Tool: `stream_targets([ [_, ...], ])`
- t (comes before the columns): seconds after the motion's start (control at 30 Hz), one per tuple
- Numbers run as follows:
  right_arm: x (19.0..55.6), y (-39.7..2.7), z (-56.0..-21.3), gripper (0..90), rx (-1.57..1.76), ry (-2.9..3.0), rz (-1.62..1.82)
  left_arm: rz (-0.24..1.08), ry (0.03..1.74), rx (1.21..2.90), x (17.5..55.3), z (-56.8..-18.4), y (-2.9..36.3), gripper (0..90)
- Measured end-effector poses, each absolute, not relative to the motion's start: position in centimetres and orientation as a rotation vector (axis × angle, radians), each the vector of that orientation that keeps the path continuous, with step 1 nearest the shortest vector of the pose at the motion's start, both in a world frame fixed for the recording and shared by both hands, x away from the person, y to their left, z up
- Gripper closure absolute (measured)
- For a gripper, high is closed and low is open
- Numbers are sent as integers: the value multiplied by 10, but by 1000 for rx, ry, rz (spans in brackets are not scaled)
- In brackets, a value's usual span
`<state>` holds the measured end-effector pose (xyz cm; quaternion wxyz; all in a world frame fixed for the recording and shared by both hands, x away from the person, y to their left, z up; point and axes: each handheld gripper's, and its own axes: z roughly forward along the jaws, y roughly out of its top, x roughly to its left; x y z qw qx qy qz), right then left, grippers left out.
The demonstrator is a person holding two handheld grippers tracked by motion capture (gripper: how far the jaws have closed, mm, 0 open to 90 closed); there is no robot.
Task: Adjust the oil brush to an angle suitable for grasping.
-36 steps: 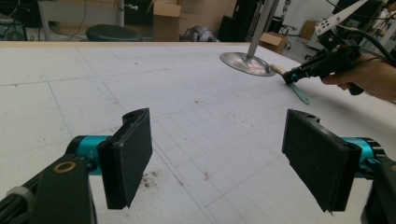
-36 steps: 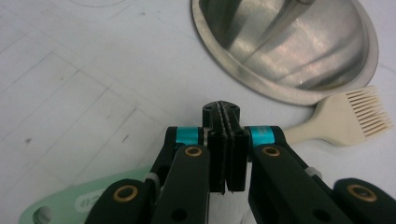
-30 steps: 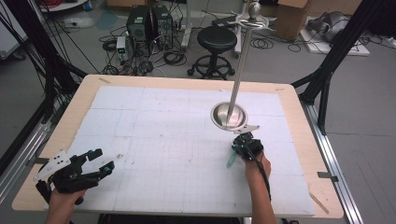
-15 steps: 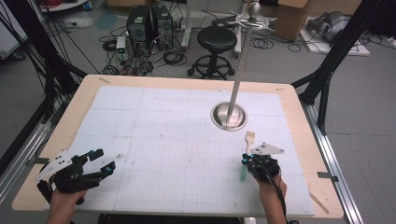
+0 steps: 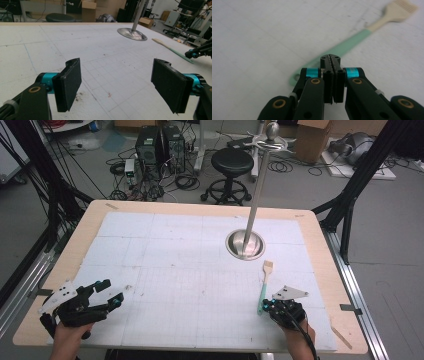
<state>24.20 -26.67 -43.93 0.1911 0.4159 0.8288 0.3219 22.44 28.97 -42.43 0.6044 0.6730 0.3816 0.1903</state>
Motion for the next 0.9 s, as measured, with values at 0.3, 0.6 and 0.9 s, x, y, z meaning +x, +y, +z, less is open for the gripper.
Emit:
stream_targets([
  [0.3, 248, -204, -438, 897, 961, 2468, 939, 447, 894, 1544, 225, -424, 292, 247],
  [0.6, 283, -149, -437, 896, 902, 2483, 945, 448, 890, 1543, 224, -423, 293, 247],
  [0.9, 316, -222, -429, 896, 1175, 2228, 987, 443, 892, 1537, 224, -423, 294, 247],
])
